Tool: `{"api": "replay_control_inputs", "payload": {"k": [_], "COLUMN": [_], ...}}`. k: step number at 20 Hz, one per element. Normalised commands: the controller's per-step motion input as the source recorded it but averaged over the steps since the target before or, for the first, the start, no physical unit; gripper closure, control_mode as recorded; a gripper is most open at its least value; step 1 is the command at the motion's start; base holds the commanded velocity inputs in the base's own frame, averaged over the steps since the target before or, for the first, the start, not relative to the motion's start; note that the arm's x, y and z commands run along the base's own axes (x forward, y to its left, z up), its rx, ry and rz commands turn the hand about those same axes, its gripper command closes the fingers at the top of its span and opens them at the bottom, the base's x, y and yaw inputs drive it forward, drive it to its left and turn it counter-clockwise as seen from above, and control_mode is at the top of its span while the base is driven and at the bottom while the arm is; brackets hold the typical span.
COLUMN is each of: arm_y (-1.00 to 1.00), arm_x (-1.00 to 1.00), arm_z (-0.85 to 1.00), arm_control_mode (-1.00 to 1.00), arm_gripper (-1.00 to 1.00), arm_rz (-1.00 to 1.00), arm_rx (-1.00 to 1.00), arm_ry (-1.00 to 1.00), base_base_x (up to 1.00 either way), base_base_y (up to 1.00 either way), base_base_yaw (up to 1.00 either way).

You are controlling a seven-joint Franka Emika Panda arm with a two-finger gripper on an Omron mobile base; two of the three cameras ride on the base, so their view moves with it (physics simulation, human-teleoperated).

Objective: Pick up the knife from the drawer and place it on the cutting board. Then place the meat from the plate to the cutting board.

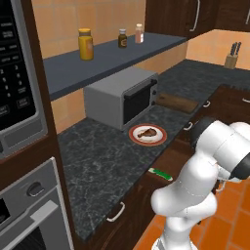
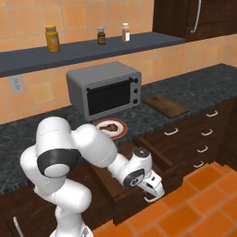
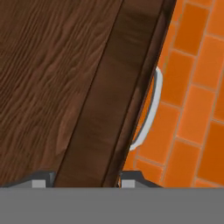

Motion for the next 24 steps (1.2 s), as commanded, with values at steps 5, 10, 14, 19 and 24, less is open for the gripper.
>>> {"api": "replay_control_inputs", "payload": {"k": [5, 10, 14, 19, 24], "arm_y": [-1.00, -0.49, 0.08, 0.85, 0.98], "arm_x": [-1.00, -0.54, -0.12, 0.17, 0.42], "arm_z": [-0.07, 0.37, 1.00, 0.64, 0.07], "arm_control_mode": [-1.00, -1.00, -1.00, -1.00, -1.00], "arm_gripper": [-1.00, -1.00, -1.00, -1.00, -1.00], "arm_rz": [0.00, 0.00, 0.08, 0.21, 0.34], "arm_rx": [0.07, 0.07, 0.00, -0.03, -0.07], "arm_ry": [0.02, 0.10, 0.00, 0.00, 0.00], "base_base_x": [0.00, 0.00, 0.00, 0.00, 0.00], "base_base_y": [0.00, 0.00, 0.00, 0.00, 0.00], "base_base_yaw": [0.00, 0.00, 0.00, 0.00, 0.00]}}
